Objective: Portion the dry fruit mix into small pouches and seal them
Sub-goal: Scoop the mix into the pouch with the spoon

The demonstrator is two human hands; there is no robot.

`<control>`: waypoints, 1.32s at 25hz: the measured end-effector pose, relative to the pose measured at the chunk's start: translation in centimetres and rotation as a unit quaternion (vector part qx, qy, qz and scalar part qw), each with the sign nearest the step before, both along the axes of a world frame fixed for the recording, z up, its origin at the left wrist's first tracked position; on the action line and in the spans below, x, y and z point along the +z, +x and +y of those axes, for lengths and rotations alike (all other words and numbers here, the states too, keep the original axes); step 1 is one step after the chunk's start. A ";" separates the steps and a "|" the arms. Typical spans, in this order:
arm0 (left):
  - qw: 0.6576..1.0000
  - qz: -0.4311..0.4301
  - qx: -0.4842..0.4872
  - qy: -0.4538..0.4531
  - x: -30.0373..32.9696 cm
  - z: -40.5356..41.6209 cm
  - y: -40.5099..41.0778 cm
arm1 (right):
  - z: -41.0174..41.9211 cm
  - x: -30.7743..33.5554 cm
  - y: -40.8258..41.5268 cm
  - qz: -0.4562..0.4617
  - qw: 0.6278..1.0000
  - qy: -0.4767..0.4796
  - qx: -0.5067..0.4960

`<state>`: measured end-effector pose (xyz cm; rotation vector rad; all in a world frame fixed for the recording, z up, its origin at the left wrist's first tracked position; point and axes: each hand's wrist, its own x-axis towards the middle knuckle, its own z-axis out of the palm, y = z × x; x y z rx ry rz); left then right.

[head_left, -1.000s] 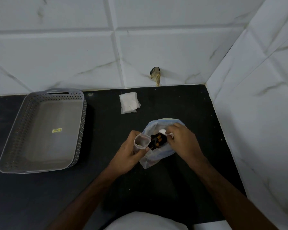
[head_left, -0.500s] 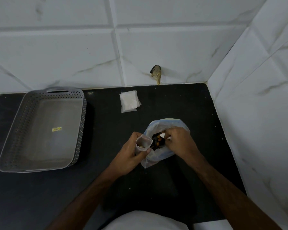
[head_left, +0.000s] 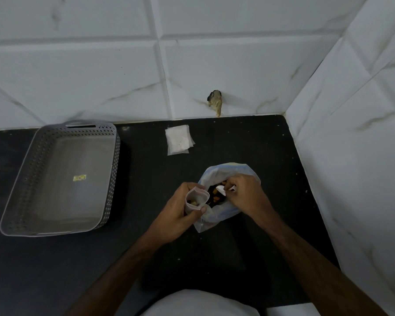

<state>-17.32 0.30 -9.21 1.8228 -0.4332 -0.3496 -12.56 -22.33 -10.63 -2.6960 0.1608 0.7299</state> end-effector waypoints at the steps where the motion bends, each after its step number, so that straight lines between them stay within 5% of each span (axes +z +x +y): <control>1: 1.000 -0.008 0.015 -0.007 0.1 0.4 0.1 | -0.3 -0.1 -0.3 -0.056 0.998 0.038 -0.005; 11: 0.986 -0.071 0.045 0.146 -4.7 5.0 3.6 | -0.9 -0.7 -1.4 -0.107 0.991 0.076 -0.014; 22: 0.973 -0.005 0.027 0.230 -6.0 4.9 4.5 | -1.6 -0.3 -1.8 -0.114 0.989 0.088 -0.017; 33: 0.913 -0.002 0.098 0.397 -5.7 5.0 5.9 | -2.0 -0.2 -1.8 -0.124 0.987 0.101 -0.020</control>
